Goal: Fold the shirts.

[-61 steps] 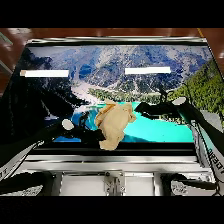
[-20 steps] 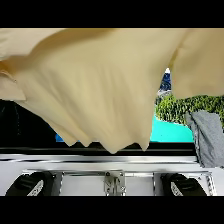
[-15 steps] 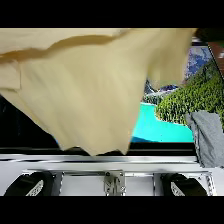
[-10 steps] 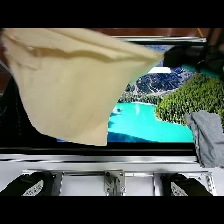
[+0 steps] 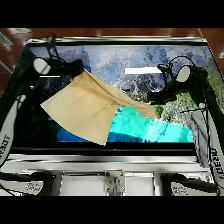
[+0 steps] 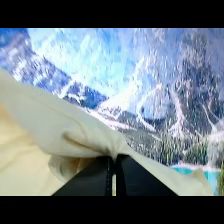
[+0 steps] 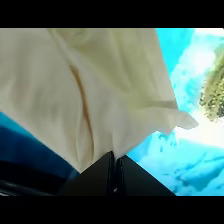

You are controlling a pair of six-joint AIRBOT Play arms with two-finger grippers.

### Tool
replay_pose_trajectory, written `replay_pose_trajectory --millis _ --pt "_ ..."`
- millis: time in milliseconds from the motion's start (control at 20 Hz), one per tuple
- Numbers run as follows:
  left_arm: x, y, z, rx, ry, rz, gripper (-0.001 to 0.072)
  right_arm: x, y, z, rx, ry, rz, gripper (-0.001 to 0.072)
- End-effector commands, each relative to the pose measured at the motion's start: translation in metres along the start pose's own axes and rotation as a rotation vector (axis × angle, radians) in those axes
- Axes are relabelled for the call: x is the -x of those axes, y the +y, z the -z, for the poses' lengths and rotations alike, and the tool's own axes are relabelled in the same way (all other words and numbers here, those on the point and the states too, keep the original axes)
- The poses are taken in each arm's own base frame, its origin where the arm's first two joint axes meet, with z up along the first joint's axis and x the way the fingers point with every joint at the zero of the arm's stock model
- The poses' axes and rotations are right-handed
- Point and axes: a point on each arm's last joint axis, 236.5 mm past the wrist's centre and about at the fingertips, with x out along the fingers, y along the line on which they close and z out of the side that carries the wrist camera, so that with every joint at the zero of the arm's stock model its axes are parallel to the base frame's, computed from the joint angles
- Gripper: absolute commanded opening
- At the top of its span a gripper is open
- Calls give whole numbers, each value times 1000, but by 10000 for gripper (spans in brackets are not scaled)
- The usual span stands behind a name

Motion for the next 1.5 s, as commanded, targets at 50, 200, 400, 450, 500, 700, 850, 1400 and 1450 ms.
replay_pose_trajectory --millis 50,200,400,450,500,700,850,1400,1450 --pt "-29 11 79 59 297 -14 690 -13 1 -3 -33 7 -15 65" --pt "29 44 102 65 515 -55 700 -13 1 6 -32 45 -17 65" --pt "124 64 110 57 562 -61 701 -12 2 13 -20 72 -19 65" --pt "138 65 128 74 574 -65 701 -13 2 10 -17 62 -19 65" --pt "147 69 156 100 603 -69 702 -13 1 7 -17 49 -17 65" --pt "132 50 284 391 639 86 701 -13 1 1 -13 20 -15 65" --pt "104 55 342 597 590 94 701 -13 0 -5 -13 -2 -14 65" --pt "55 54 349 589 426 30 700 -13 8 -2 -24 11 -44 71" --pt "52 53 349 583 428 27 700 -13 8 -1 -28 14 -46 71"
